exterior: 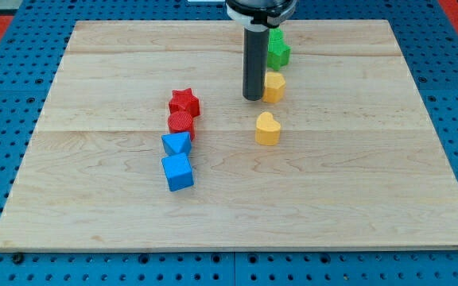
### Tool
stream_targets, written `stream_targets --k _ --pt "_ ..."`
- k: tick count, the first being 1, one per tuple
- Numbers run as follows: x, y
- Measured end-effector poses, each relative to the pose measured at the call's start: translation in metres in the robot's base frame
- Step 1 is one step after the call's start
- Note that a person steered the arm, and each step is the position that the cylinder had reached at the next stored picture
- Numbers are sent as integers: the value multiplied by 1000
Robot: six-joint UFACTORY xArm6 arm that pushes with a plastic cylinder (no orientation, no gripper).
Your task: Move the yellow blocks towards the bottom of the green blocks
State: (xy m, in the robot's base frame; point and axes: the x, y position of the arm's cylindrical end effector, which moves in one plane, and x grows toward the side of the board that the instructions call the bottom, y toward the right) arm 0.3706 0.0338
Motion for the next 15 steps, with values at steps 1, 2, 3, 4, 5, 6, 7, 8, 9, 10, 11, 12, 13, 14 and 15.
stream_targets --k 1,2,3,4,5,6,7,8,9,10,11,12,13,14,15 --pt "0 0" --pt "7 0" --pt "69 0" --pt "81 -1" --pt "81 -3" --pt "104 -13" --pt "150 -13" --pt "170 -8" --pt "164 17" --pt "149 19" --pt "131 22" --pt "107 22" --pt "82 22" --pt "61 22" --pt "60 23"
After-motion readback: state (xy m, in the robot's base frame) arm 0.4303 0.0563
